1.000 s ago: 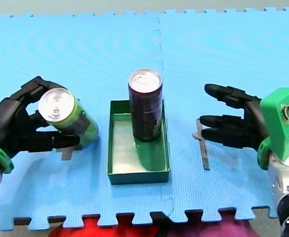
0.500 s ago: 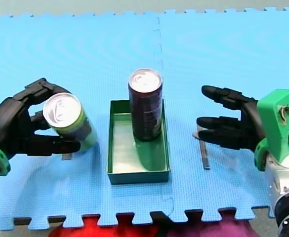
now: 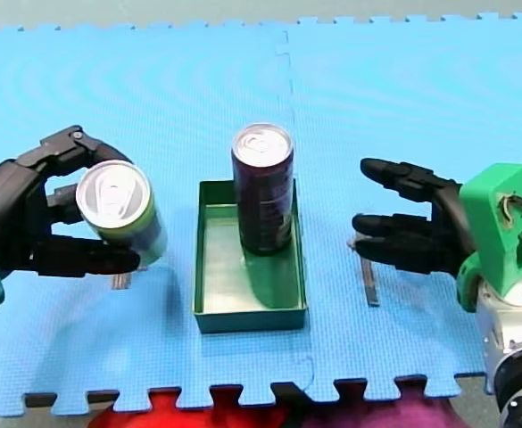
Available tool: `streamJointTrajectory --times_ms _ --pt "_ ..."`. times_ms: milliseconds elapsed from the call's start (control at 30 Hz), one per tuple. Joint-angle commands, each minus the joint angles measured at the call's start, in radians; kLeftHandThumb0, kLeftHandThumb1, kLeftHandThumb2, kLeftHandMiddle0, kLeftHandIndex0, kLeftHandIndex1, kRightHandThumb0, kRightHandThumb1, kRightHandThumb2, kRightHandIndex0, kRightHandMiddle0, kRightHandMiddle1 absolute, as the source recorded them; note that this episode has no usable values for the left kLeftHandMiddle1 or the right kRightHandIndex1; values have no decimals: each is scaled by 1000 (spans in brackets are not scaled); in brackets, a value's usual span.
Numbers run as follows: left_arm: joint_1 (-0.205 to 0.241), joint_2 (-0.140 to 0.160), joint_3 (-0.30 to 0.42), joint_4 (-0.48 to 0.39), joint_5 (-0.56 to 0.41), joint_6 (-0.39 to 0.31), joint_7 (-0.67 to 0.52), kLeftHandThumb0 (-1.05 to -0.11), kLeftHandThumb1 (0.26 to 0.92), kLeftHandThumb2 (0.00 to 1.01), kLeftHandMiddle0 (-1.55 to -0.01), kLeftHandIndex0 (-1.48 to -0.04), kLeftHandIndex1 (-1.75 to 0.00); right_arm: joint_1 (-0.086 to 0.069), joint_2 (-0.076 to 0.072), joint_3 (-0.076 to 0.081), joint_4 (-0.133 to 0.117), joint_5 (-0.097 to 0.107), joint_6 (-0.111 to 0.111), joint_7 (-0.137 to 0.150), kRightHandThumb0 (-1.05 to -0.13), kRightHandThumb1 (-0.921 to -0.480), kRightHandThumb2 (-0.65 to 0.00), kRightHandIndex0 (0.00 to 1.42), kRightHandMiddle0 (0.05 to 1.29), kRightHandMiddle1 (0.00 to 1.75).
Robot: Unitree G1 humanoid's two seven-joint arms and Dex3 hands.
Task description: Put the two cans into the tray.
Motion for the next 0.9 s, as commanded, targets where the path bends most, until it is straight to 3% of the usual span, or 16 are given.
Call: streamJointTrajectory --times_ms 0,200,433,600,867 --pt "-16 69 -12 -229 -24 43 -18 -228 757 10 -939 -558 -1746 15 -8 -3 13 2 -38 1 -623 -723 0 983 658 0" --pt "-36 74 -16 -242 -33 45 -24 -246 761 12 -945 -565 -1746 14 -6 -3 17 1 -42 5 -632 -723 0 981 659 1" --pt "-132 71 -10 -233 -112 135 -26 -270 766 14 -953 -571 -1746 11 -1 5 18 -7 -50 4 -647 -724 0 976 656 0" --pt "-167 62 -27 -197 -135 153 5 -286 766 14 -956 -571 -1746 12 4 9 16 -9 -56 1 -660 -728 -2 971 651 0" --pt "-207 22 -16 -130 -202 351 91 -287 761 11 -951 -564 -1746 11 5 18 16 -17 -57 -9 -675 -734 -2 969 647 0"
